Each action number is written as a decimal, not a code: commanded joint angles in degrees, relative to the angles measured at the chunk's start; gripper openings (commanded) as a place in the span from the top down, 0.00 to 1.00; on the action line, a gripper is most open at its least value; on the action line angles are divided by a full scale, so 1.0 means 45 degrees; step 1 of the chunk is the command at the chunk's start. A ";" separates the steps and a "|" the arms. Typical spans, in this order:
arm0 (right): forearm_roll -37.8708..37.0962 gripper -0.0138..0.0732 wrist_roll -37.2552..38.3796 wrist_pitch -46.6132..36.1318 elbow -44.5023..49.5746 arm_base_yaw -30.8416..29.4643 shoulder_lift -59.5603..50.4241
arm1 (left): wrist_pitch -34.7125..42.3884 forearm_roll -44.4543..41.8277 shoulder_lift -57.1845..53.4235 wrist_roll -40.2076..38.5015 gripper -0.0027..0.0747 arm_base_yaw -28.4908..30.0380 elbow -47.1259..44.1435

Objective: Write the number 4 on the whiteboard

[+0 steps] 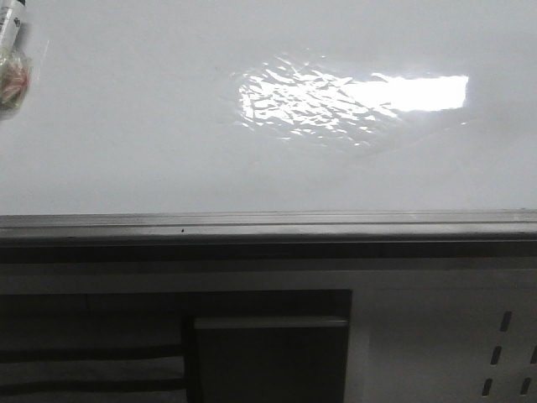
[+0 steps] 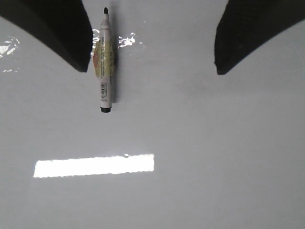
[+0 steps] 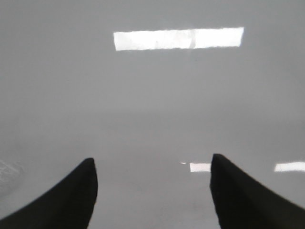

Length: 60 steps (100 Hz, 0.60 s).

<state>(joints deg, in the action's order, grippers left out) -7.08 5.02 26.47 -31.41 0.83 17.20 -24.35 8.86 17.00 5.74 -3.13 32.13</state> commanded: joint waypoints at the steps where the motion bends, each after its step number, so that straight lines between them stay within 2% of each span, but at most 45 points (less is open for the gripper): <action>1: -0.0172 0.32 -0.0056 -0.1069 -0.0441 -0.0056 0.0230 | 0.0799 0.0195 0.0619 0.0139 0.33 -0.0031 0.0279; 17: -0.0106 0.32 -0.0056 -0.1069 -0.0441 -0.0056 0.0230 | 0.0768 0.0272 0.1742 0.0894 0.27 -0.0766 0.0279; 29: -0.0051 0.32 -0.0056 -0.1069 -0.0441 -0.0056 0.0230 | 0.0940 0.0177 0.2859 0.0966 0.27 -0.1602 0.0279; 60: -0.0051 0.32 -0.0056 -0.1069 -0.0441 -0.0056 0.0230 | 0.3467 0.0075 0.6716 0.0966 0.28 -0.2872 0.0279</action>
<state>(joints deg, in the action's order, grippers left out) -7.08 5.02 26.47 -31.41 0.83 17.20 -16.72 9.11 43.56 10.05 -14.67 31.90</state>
